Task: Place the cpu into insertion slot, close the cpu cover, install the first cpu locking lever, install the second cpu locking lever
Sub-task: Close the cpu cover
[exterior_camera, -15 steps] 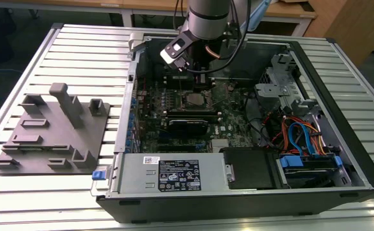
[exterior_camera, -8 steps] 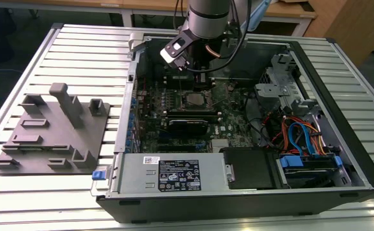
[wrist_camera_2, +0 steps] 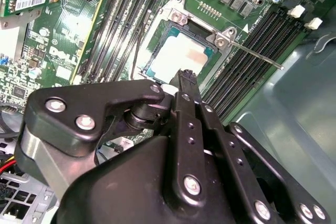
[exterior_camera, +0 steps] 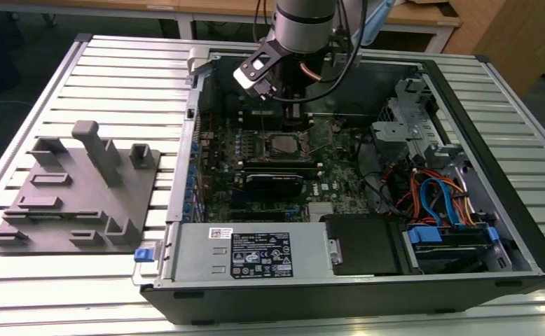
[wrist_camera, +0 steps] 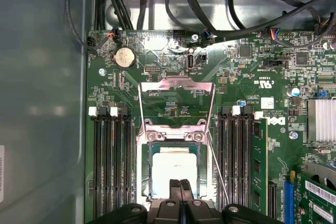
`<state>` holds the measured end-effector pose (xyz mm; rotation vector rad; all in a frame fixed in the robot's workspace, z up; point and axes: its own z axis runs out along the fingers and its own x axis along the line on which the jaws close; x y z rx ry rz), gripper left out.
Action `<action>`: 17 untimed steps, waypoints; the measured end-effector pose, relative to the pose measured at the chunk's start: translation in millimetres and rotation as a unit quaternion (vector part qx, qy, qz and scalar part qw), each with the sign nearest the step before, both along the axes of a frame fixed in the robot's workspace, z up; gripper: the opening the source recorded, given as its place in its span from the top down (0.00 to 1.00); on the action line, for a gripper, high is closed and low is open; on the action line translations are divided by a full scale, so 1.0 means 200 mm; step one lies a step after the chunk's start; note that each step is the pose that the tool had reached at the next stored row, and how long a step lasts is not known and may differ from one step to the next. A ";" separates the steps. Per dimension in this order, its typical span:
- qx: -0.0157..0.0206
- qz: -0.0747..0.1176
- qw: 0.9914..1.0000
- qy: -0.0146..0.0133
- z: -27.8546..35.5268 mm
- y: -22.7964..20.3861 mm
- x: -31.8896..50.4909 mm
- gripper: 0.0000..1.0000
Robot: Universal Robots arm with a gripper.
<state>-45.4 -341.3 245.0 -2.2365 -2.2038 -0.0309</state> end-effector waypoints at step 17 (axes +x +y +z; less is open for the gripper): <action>0.000 0.000 1.000 0.000 0.030 0.000 0.000 0.89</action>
